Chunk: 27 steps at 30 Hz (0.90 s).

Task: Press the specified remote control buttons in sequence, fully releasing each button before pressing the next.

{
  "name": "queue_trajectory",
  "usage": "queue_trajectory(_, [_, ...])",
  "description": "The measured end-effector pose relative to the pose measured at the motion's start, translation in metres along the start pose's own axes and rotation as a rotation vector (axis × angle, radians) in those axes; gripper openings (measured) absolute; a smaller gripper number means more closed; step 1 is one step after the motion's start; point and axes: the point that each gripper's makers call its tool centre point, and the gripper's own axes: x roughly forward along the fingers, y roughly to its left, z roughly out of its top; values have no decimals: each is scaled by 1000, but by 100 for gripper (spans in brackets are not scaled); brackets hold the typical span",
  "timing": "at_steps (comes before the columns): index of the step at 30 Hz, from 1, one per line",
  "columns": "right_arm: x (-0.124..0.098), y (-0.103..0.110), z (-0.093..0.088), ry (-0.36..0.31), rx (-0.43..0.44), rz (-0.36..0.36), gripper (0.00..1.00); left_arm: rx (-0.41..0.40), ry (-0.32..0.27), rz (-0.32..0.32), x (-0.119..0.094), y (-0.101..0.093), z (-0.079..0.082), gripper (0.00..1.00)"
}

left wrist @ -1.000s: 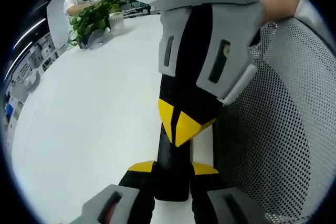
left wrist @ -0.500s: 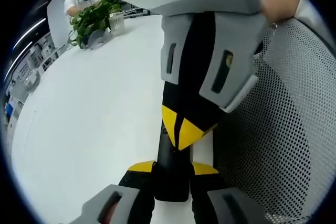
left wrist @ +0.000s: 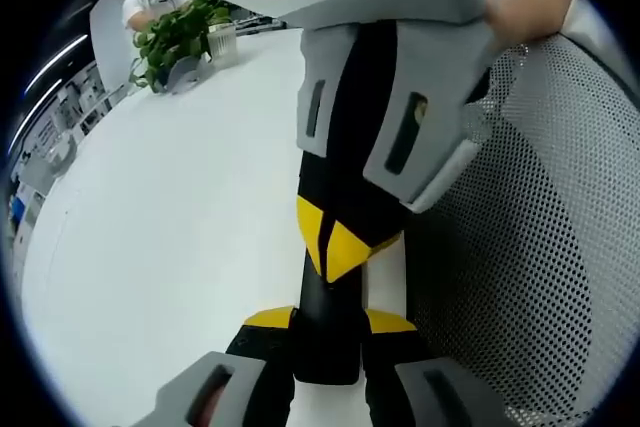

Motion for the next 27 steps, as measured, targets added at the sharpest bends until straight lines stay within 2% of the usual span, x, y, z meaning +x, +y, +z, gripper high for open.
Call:
queue_trajectory(11, [-2,-4,0,-4,20,-3,0,-12,-8,-3,-1,-1,1,25])
queue_trajectory(16, [-1,-3,-4,19,-12,-12,0,-14,-13,-1,-2,-1,1,25])
queue_trajectory(20, [-1,-3,-3,11,-23,-13,0,-12,-14,-1,-2,-1,1,25])
queue_trajectory(25, [-1,-1,-4,18,-107,-34,0,-20,-21,-5,-3,-2,2,25])
queue_trajectory(27, [-1,0,-5,22,-114,-37,0,-22,-23,-6,-3,-2,2,26])
